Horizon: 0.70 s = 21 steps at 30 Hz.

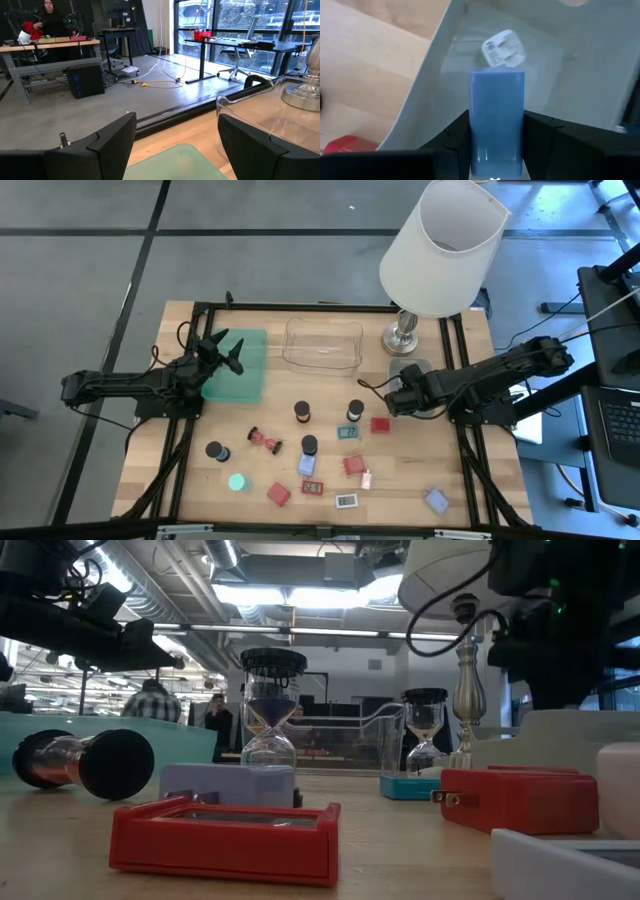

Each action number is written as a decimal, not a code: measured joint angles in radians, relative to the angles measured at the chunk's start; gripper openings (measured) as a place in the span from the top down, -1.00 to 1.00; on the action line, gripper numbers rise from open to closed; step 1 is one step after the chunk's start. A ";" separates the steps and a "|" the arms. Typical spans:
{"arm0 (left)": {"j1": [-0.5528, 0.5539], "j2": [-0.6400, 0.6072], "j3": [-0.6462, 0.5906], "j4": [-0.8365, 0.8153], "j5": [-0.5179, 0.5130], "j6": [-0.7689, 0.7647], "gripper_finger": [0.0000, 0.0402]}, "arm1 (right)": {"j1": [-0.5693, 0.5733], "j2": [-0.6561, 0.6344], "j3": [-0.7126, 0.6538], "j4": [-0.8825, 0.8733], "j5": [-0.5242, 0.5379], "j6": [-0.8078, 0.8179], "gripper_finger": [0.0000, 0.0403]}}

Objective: Pick & Place Office items
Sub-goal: Put the middle blue charger adapter into the gray bin

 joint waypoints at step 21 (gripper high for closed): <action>0.000 0.000 0.000 0.000 0.000 0.000 -0.39 | -0.071 0.001 -0.098 0.207 -0.003 -0.119 0.38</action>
